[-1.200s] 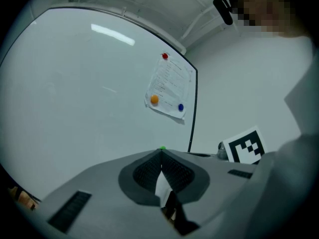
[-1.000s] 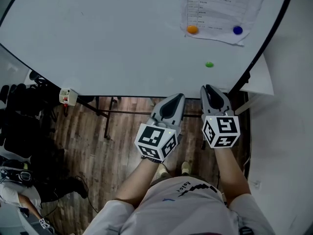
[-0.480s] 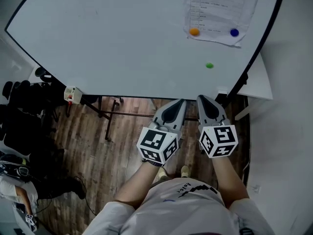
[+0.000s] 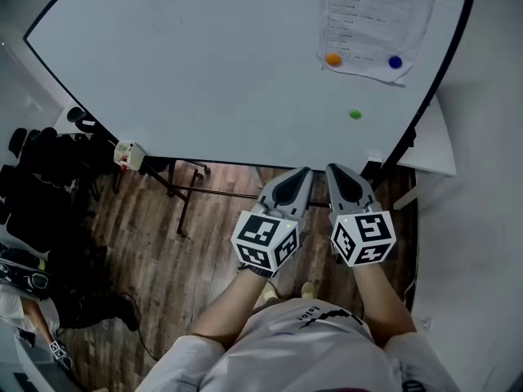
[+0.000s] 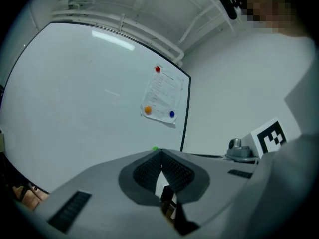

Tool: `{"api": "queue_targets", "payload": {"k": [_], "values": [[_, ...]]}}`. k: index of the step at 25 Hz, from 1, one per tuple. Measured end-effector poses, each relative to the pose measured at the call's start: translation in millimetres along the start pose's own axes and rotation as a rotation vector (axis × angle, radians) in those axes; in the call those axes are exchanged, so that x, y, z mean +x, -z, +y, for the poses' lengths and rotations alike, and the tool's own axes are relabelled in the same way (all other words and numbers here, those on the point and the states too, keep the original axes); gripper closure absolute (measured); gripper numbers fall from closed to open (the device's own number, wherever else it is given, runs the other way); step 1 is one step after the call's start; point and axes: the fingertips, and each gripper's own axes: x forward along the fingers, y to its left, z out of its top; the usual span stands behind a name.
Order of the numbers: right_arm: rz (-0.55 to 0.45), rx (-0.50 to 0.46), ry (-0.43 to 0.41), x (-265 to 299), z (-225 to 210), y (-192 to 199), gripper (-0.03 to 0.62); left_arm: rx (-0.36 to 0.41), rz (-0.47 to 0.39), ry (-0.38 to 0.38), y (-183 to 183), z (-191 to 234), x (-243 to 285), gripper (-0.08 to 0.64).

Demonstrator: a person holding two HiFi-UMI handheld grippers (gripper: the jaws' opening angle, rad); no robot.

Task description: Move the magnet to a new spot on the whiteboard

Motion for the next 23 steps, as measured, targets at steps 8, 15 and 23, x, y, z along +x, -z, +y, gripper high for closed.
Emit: {"api": "queue_targets", "payload": {"k": [8,15,23], "values": [[0.001,0.003,-0.019,1.2,6.9,-3.3,0.578,0.003,-0.009,-0.006,-5.1,1.2,-3.9,0.551],[0.005,-0.003,-0.018,4.0,5.4,-2.7,0.578,0.0,-0.009,-0.006,-5.0,3.8,-1.1,0.551],[0.007,-0.009,-0.012,6.5,1.1,-1.5,0.578,-0.002,-0.009,-0.006,-4.1,6.1,3.3,0.551]]}}
